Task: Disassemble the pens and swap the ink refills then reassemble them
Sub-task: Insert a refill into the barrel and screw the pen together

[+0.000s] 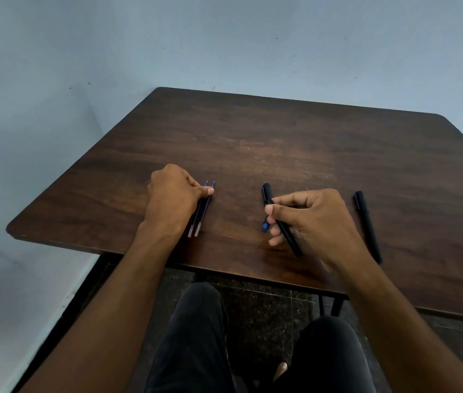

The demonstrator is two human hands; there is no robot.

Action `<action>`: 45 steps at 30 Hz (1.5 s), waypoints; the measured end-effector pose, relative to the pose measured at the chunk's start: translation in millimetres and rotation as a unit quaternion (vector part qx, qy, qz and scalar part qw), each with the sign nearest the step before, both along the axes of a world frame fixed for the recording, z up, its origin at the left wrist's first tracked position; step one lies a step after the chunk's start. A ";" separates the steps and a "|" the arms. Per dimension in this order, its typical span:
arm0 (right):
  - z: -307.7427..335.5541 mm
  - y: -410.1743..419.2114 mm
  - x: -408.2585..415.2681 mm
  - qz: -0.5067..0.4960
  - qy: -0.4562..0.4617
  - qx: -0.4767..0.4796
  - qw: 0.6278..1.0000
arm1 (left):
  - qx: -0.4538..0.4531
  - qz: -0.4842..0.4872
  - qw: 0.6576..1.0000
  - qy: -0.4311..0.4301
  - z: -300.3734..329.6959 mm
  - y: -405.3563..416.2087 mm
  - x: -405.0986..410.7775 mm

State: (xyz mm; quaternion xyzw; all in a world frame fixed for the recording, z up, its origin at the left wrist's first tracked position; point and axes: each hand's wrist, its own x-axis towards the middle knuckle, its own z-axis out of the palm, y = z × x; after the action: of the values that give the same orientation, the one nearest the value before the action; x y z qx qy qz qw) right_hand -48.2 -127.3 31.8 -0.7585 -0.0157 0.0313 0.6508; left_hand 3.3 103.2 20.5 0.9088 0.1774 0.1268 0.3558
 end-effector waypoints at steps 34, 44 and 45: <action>-0.6 -24.8 1.1 -0.116 -0.045 0.209 0.970 | -0.091 -0.274 0.940 -0.181 10.0 -97.7 -48.7; -4.4 -30.0 2.4 -0.121 0.007 0.252 0.960 | -0.048 -0.298 0.925 -0.229 2.7 -107.8 -44.5; -5.0 -30.8 2.8 -0.119 0.010 0.251 0.961 | -0.041 -0.301 0.924 -0.231 2.1 -107.6 -43.5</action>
State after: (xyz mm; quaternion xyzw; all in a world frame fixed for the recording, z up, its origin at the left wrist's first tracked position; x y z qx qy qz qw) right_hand -45.3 -158.1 26.8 -0.5671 0.0738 -0.0435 0.8192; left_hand -40.2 -4.4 22.6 0.8494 -0.1866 0.2130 0.4453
